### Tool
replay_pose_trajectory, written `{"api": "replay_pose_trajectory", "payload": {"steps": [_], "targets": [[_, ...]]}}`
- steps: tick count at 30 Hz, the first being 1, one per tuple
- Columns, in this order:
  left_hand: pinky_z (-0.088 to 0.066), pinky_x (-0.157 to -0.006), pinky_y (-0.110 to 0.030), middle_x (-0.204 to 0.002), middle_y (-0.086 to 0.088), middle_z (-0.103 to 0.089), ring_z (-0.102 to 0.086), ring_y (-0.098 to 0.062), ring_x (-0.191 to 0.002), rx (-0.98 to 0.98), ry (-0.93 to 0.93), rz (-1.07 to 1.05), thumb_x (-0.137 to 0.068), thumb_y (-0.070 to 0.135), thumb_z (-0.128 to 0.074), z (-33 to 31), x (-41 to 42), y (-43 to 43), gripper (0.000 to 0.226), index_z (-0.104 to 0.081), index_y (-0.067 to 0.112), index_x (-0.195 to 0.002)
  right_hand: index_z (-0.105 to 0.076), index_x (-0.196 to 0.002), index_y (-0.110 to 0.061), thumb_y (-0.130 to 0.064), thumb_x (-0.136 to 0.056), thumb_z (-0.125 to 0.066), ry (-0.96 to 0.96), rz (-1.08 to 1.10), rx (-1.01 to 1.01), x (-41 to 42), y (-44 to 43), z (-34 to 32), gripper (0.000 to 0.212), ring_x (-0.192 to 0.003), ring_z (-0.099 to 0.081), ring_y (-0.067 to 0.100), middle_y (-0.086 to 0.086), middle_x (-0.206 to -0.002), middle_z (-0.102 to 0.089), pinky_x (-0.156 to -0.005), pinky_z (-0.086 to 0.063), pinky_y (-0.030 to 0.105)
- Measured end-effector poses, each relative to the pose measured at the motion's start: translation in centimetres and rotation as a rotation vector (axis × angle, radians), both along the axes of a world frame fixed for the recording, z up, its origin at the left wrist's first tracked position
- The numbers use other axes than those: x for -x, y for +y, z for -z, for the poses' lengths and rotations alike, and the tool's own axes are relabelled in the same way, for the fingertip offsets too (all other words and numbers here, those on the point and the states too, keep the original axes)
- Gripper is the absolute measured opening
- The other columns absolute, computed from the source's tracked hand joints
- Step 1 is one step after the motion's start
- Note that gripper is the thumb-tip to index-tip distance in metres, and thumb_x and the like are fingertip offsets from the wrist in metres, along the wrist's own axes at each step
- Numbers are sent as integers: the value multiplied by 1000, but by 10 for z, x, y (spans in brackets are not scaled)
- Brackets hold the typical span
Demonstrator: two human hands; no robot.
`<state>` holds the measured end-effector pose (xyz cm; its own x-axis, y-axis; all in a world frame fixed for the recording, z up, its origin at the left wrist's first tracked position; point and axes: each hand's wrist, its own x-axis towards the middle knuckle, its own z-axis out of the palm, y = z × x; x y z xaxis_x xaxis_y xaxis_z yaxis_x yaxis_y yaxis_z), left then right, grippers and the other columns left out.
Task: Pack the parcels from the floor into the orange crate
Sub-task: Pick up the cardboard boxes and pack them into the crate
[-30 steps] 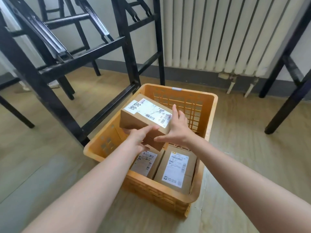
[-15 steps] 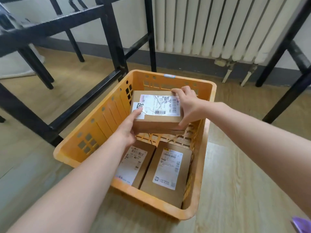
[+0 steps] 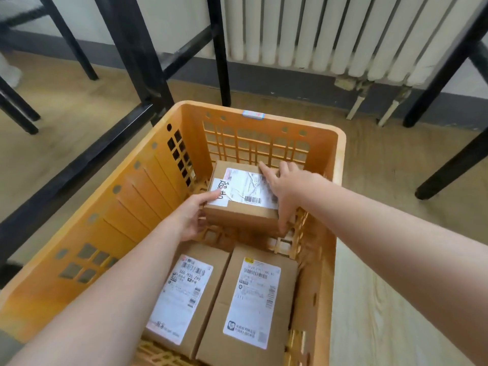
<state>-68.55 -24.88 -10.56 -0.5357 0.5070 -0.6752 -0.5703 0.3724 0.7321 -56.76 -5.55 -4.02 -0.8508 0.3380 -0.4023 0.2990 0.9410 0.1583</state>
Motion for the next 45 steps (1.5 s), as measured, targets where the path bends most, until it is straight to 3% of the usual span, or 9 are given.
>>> {"api": "replay_pose_trajectory", "payload": {"steps": [6, 13, 18, 22, 26, 30, 36, 39, 45], "targets": [[-42, -83, -27, -96, -3, -72, -64, -17, -78, 89, 37, 255, -51, 51, -81, 28, 17, 1, 69, -65, 16, -109, 31, -143, -30, -46, -50, -89, -174, 16, 19, 14, -13, 21, 153, -134, -32, 43, 17, -158, -2, -95, -44, 50], [-38, -46, -17, -83, 0, -68, -55, -7, -50, 183, 8, 511, -68, 43, -75, 42, 17, 11, 45, -65, 14, -101, 25, -145, -33, -58, -53, -83, -368, 49, 85, 24, -12, 32, 144, -117, -52, 33, 10, -145, -41, -74, -42, 39], [-52, -71, -29, -106, -12, -64, -63, -20, -76, 220, -37, 602, -76, 38, -71, 44, 15, 15, 46, -61, 11, -112, 11, -150, -29, -52, -57, -84, -393, 43, 114, 25, -12, 34, 134, -120, -50, 33, 9, -142, -44, -77, -43, 38], [-52, -93, -39, -112, -13, -67, -63, -26, -103, 226, -23, 602, -77, 32, -72, 46, 17, 15, 40, -63, 11, -110, -7, -152, -27, -47, -61, -83, -390, 53, 160, 23, -12, 31, 120, -116, -53, 32, 7, -137, -48, -82, -48, 36], [-50, -78, -31, -110, -10, -65, -60, -20, -94, 312, 107, 705, -81, 30, -71, 44, 11, 18, 30, -63, 14, -104, -41, -139, -17, -41, -70, -79, -355, 31, 198, 19, -14, 24, 83, -104, -58, 26, 3, -120, -58, -88, -52, 39], [-47, -100, -43, -119, -13, -61, -60, -28, -107, 367, 144, 750, -77, 36, -75, 42, 7, 27, 45, -60, 14, -114, -48, -132, -12, -32, -80, -72, -193, -7, 224, 11, -11, 14, 60, -97, -59, 24, 5, -112, -60, -77, -51, 32], [-50, -88, -38, -122, -4, -56, -62, -18, -98, 665, 429, 925, -64, 64, -72, 32, 8, 41, 84, -46, 18, -130, -55, -123, -10, -20, -88, -59, 8, -82, 110, -3, -8, 1, 37, -91, -57, 21, 6, -107, -59, -68, -48, 29], [-42, -98, -43, -147, -13, -37, -44, -30, -127, 800, 716, 788, -68, 62, -71, 12, -1, 60, 99, -32, 11, -143, -56, -122, -14, -19, -88, -56, 123, -113, 29, -14, -14, -12, 34, -114, -52, 28, 9, -120, -55, -109, -32, 50], [-33, -78, -27, -104, -6, -54, -40, -16, -94, 107, 1358, -54, -85, 28, -51, -80, -70, 122, 14, -49, 19, -96, -56, -117, -15, -20, -83, -52, 649, 0, -43, -64, -10, -59, 34, -119, -45, 30, 8, -122, -52, -110, -25, 46]]}}
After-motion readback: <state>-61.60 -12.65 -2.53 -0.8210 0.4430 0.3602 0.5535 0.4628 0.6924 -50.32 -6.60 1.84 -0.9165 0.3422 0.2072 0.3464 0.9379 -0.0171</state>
